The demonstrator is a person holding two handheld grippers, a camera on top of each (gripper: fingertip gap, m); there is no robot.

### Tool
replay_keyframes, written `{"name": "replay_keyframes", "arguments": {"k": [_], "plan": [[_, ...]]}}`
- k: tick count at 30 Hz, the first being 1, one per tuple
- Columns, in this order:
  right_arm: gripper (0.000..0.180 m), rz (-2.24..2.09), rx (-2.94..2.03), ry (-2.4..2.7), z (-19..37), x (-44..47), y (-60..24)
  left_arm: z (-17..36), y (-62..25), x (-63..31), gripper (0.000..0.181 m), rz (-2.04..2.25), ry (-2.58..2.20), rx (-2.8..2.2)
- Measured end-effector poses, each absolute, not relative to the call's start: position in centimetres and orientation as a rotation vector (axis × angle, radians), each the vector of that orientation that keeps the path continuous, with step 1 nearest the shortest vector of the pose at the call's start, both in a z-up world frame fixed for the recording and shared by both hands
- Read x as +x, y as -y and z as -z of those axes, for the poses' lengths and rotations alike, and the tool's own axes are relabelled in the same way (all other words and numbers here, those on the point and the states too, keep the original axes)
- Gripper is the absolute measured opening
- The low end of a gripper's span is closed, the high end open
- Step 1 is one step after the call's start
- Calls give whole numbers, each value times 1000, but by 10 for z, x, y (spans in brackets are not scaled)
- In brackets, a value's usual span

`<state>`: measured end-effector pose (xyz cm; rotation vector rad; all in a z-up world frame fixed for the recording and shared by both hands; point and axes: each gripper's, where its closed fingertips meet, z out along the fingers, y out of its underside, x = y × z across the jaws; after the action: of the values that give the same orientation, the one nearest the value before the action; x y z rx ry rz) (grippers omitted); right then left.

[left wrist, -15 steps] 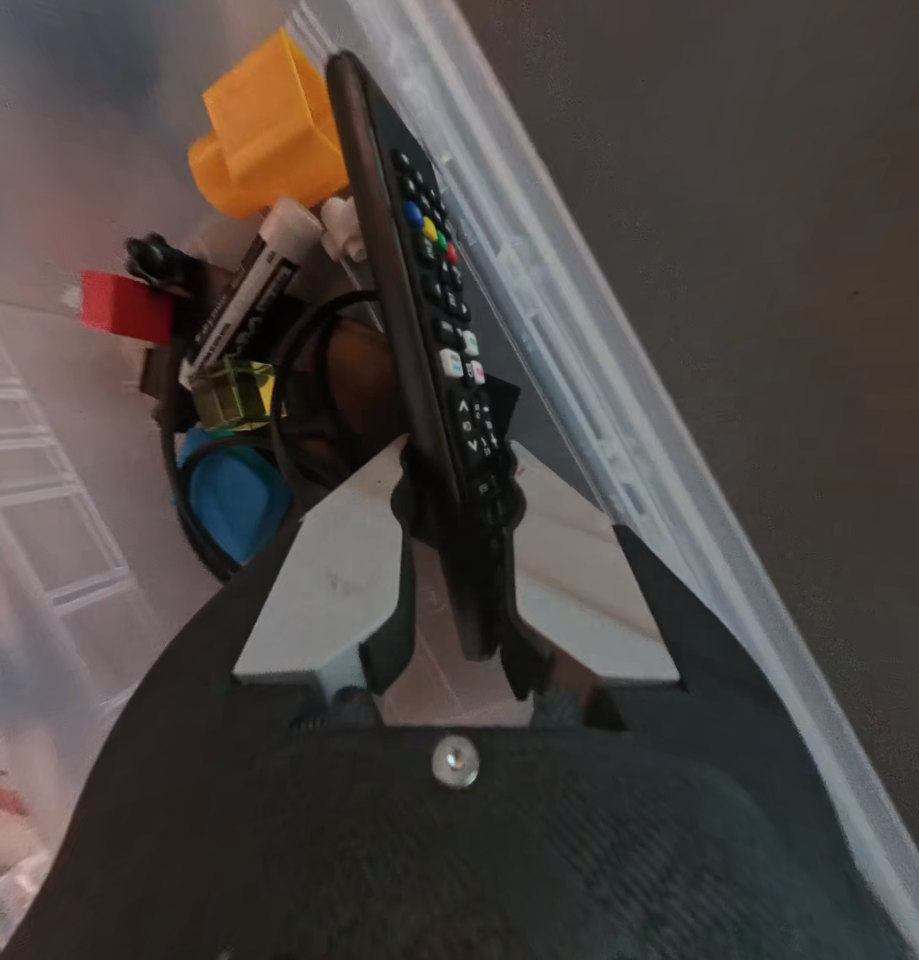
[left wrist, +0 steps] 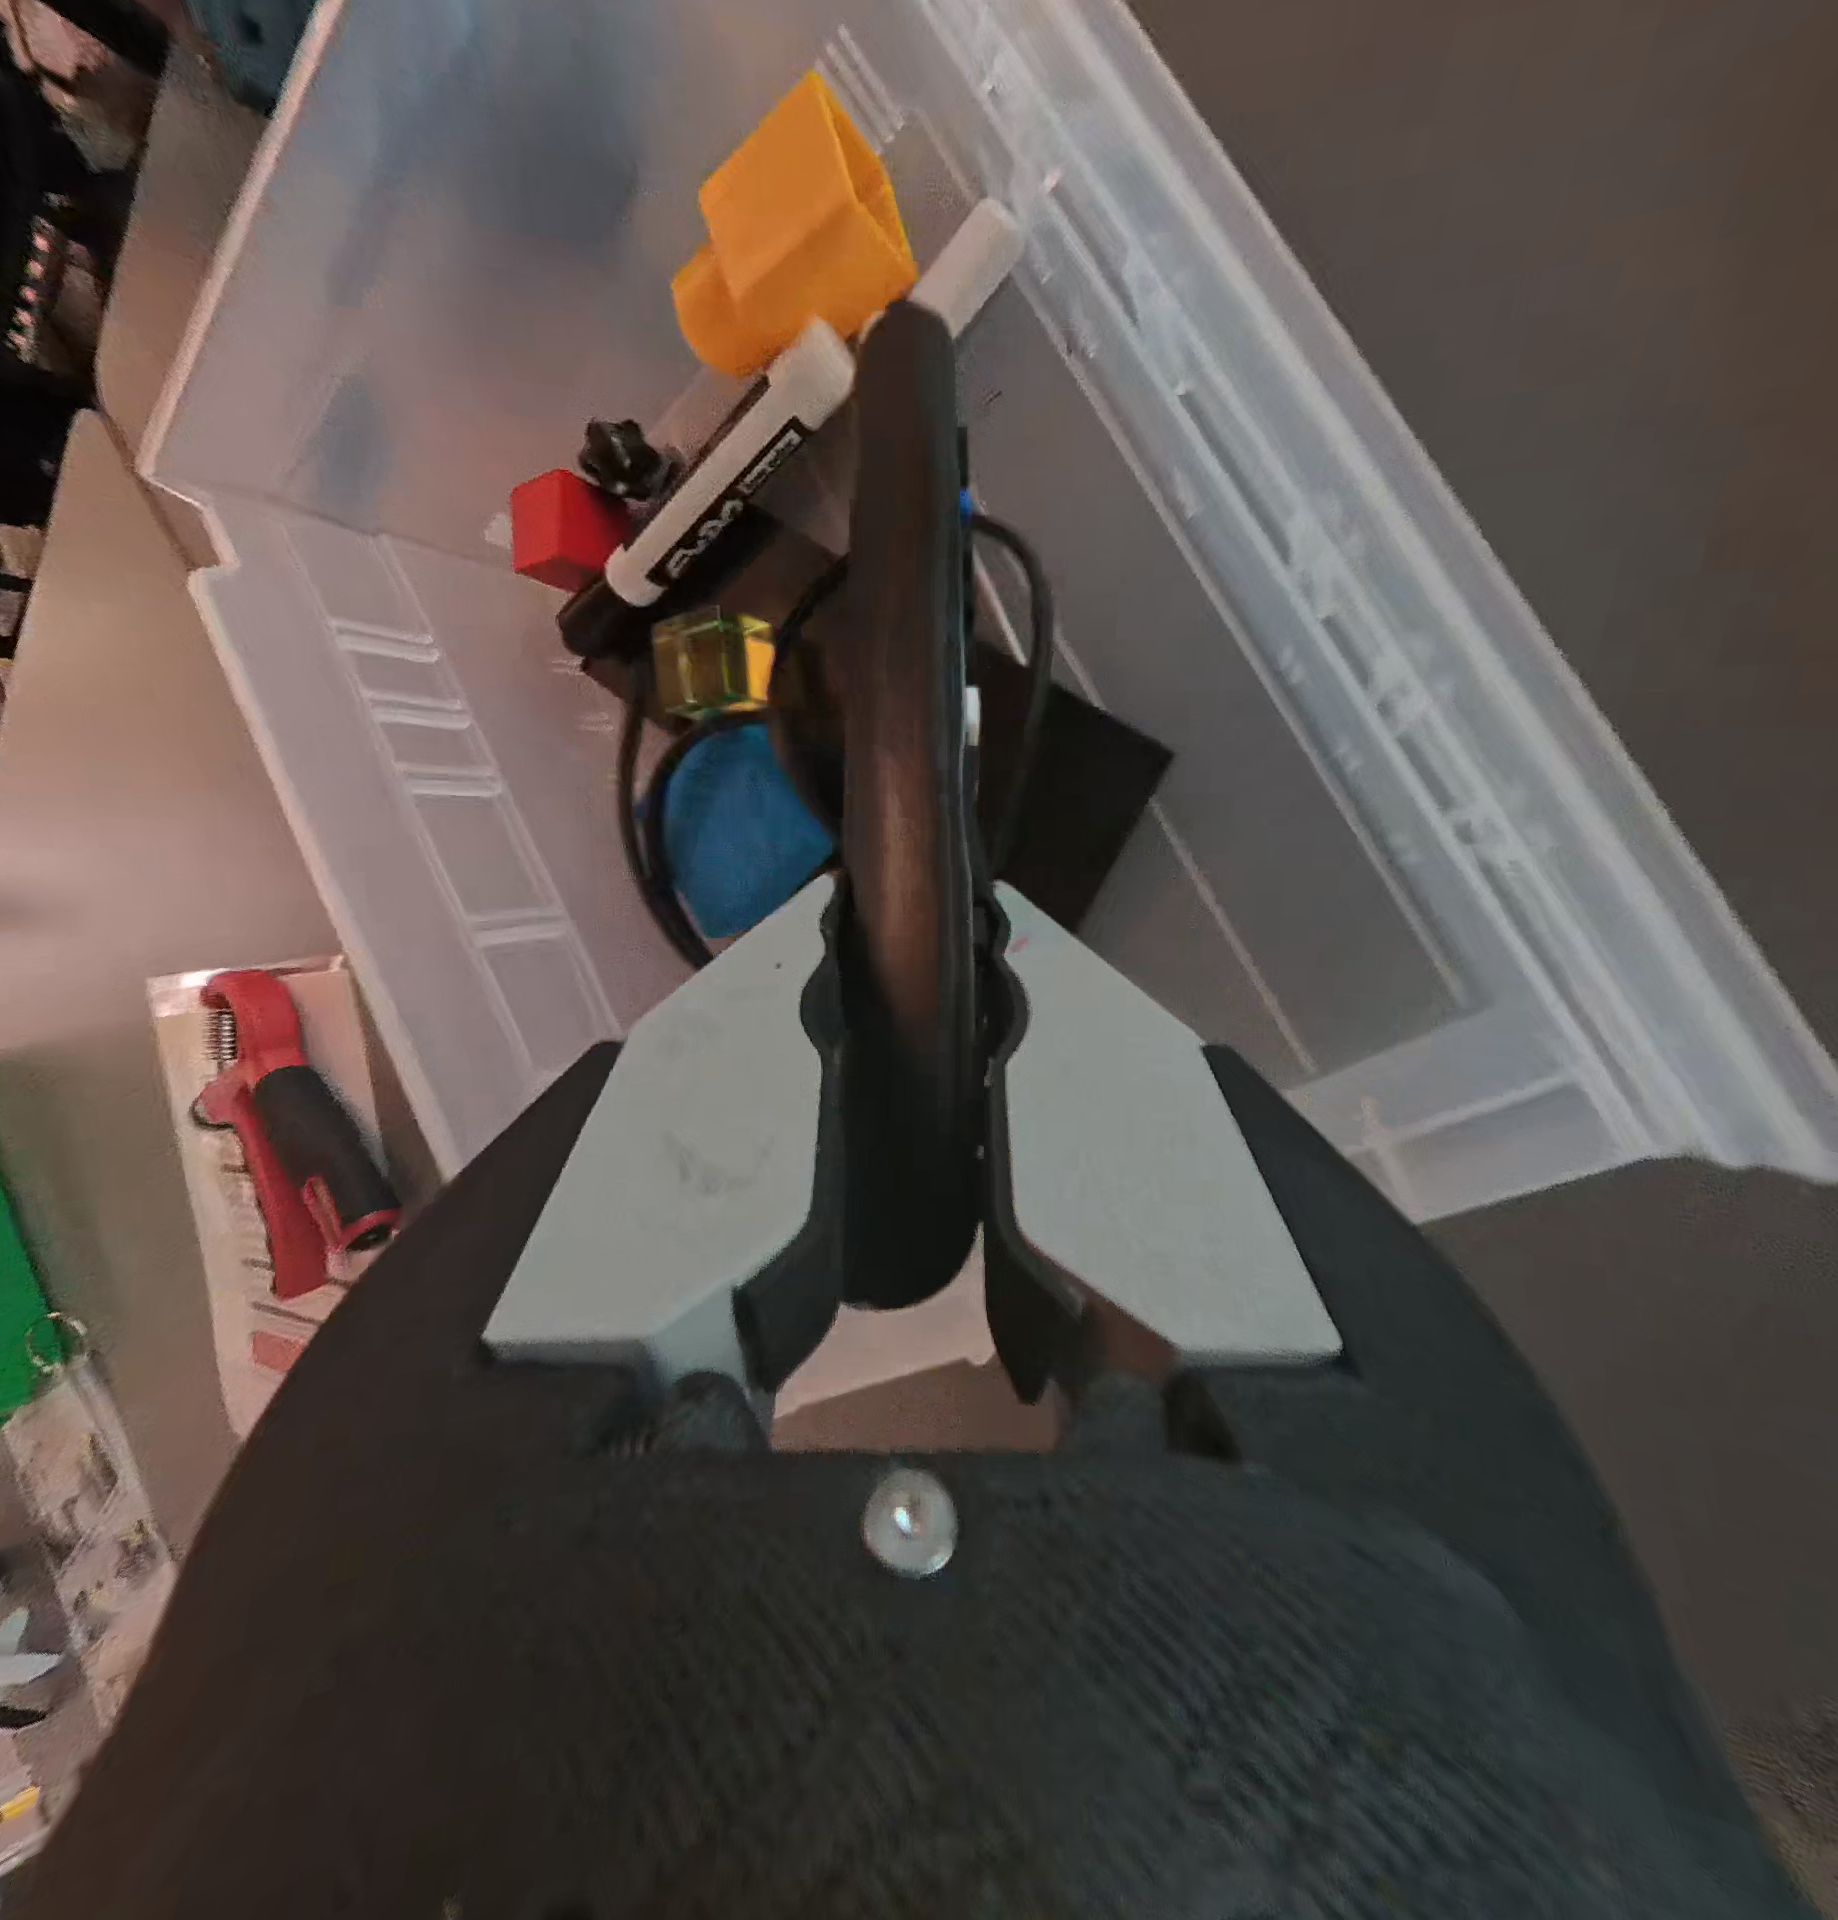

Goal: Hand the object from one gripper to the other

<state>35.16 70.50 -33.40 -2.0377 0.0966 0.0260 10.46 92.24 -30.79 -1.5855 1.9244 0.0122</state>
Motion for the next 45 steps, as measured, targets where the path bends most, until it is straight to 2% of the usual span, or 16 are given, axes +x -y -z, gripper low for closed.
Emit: {"name": "replay_keyframes", "arguments": {"k": [1, 5, 10, 14, 17, 21, 24, 27, 31, 35, 38, 42, 45], "plan": [[56, -26, -2038, -96, 334, 352, -705, 304, -923, 102, 20, -16, -1922, -1560], [55, -26, -2039, -94, 334, 351, -705, 284, -927, 98, 20, -5, -1856, -1462], [54, -38, -2036, -84, 334, 350, -705, 219, -924, 109, 19, 134, -1587, -1289], [57, -184, -1946, -12, 316, 328, -708, 149, -839, 136, 19, 773, -1409, -1125], [60, -446, -1752, 126, 273, 283, -701, 123, -758, 154, 19, 1175, -1357, -975], [60, -805, -1395, 230, 201, 244, -667, 142, -685, 193, 19, 1598, -1344, -938], [57, -877, -1219, 229, 171, 251, -645, 173, -661, 236, 20, 1673, -1379, -1000], [25, -802, -1251, 141, 178, 276, -649, 196, -643, 267, 20, 1753, -1453, -1014], [20, -815, -1296, 119, 190, 294, -650, 224, -636, 292, 21, 1947, -1557, -1099], [19, -546, -1450, 81, 208, 315, -659, 260, -654, 306, 35, 1858, -1624, -1173], [20, -138, -1601, 87, 219, 337, -660, 277, -668, 306, 72, 1636, -1711, -1200], [20, 564, -1716, 160, 230, 363, -660, 260, -673, 300, 72, 1685, -1585, -1176], [20, 719, -1738, 288, 240, 344, -671, 258, -677, 303, 77, 1656, -1532, -1195]]}}
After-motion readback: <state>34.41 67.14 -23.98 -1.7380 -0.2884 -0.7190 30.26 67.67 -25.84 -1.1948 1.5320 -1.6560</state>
